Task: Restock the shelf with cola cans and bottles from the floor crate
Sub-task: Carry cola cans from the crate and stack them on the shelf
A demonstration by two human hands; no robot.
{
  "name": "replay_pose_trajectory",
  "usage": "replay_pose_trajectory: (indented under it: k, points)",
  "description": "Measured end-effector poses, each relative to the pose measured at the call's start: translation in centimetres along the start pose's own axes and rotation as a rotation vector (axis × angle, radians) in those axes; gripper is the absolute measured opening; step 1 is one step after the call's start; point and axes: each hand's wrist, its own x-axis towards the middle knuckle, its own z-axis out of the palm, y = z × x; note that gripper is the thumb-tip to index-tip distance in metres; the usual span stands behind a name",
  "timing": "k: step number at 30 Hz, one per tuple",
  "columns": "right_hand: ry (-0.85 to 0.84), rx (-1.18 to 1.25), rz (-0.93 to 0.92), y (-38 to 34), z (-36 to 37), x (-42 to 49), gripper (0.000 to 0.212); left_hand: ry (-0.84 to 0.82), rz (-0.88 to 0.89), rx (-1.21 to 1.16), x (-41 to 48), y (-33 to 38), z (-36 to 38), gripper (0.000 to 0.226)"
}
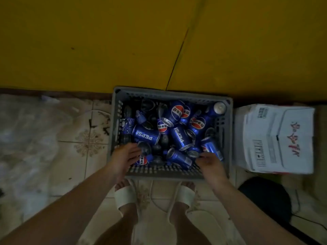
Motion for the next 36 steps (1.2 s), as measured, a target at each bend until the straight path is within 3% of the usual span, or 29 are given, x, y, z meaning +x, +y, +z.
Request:
replay_pose_trajectory:
  k: [2, 5, 7, 8, 10, 12, 15, 18, 21, 24, 26, 30, 36]
  points:
    - [0.01, -0.212, -0.106, 0.4, 1.4, 3.0, 0.019, 0.022, -0.006, -0.007, 2.3, -0.2, 0.9, 0.02]
    - [0.015, -0.52, -0.169, -0.8, 3.3, 5.9, 0.058, 0.045, -0.066, -0.012, 5.5, -0.7, 2.2, 0.043]
    - [0.027, -0.662, -0.235, -1.4, 4.5, 7.3, 0.069, 0.098, -0.086, -0.019, 7.5, -0.4, 3.1, 0.056]
    - [0.023, -0.725, -0.256, -1.6, 5.1, 7.9, 0.069, 0.126, -0.09, -0.014, 8.6, -0.2, 3.6, 0.07]
    - [0.033, -0.803, -0.283, -1.3, 6.4, 9.3, 0.07, 0.217, -0.095, -0.015, 12.7, -1.2, 3.8, 0.129]
    - [0.082, -0.859, -0.299, -0.7, 7.4, 10.0, 0.075, 0.312, -0.102, 0.033, 18.2, -3.2, 3.3, 0.148]
    - [0.161, -0.881, -0.318, -0.3, 8.1, 10.5, 0.08, 0.34, -0.053, 0.047, 19.4, -3.3, 4.0, 0.131]
    - [0.18, -0.816, -0.322, -0.3, 7.9, 10.6, 0.08, 0.393, -0.015, 0.046, 14.7, -1.2, 5.5, 0.119]
    - [0.202, -0.791, -0.342, -0.1, 6.7, 9.4, 0.078, 0.418, 0.031, -0.017, 12.0, -1.1, 6.4, 0.092]
    - [0.212, -0.722, -0.327, 0.1, 5.2, 6.8, 0.073, 0.444, 0.154, -0.03, 8.6, -1.5, 5.8, 0.098]
    - [0.184, -0.636, -0.312, 0.0, 4.0, 4.6, 0.072, 0.407, 0.201, 0.011, 6.4, -1.6, 4.9, 0.09]
    - [0.096, -0.35, -0.278, -0.7, 1.8, -0.7, 0.062, 0.22, 0.254, -0.01, -0.4, 0.1, 3.4, 0.047]
    - [-0.029, 0.136, -0.206, -4.7, -2.2, -11.6, 0.044, 0.033, 0.404, 0.094, -13.3, 4.1, 1.0, 0.056]
